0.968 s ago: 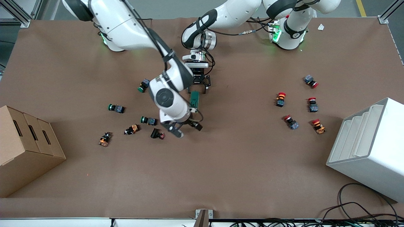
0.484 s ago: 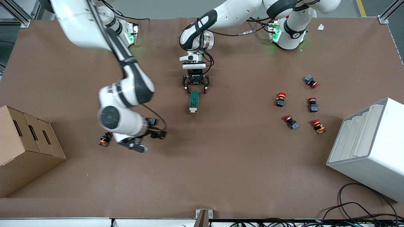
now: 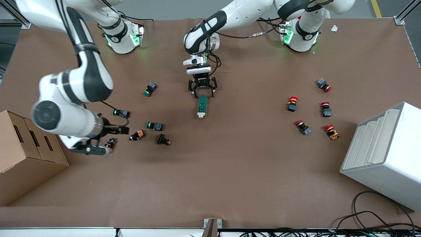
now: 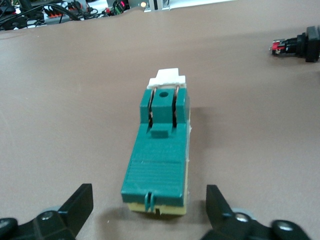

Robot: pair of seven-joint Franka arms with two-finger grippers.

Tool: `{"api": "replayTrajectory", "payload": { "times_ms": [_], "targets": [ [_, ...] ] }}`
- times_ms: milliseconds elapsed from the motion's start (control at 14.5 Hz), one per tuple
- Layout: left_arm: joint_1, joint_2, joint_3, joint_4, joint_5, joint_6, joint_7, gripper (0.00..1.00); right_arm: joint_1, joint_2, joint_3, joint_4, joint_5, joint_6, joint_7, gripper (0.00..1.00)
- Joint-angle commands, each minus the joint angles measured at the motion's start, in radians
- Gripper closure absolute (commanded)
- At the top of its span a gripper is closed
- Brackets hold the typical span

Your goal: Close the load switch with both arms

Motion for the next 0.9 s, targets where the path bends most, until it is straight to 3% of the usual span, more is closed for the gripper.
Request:
{"api": "replayTrajectory", "payload": {
  "times_ms": [0, 346, 622, 829],
  "targets": [
    [0.013, -0.015, -0.024, 0.030, -0.062, 0.009, 0.065, 0.00, -0.075, -0.080, 0.020, -0.038, -0.059, -0.038, -0.119, 0.00],
    [0.039, -0.116, -0.036, 0.062, -0.234, 0.019, 0.212, 0.00, -0.168, -0.136, 0.022, -0.018, -0.059, -0.094, -0.177, 0.00],
    [0.203, -0.214, -0.160, 0.090, -0.364, 0.029, 0.425, 0.00, -0.198, -0.116, 0.020, 0.112, -0.054, -0.194, -0.211, 0.00],
    [0.259, -0.257, -0.180, 0.153, -0.469, 0.028, 0.585, 0.00, -0.196, -0.113, 0.020, 0.126, -0.057, -0.196, -0.211, 0.00]
  ]
}}
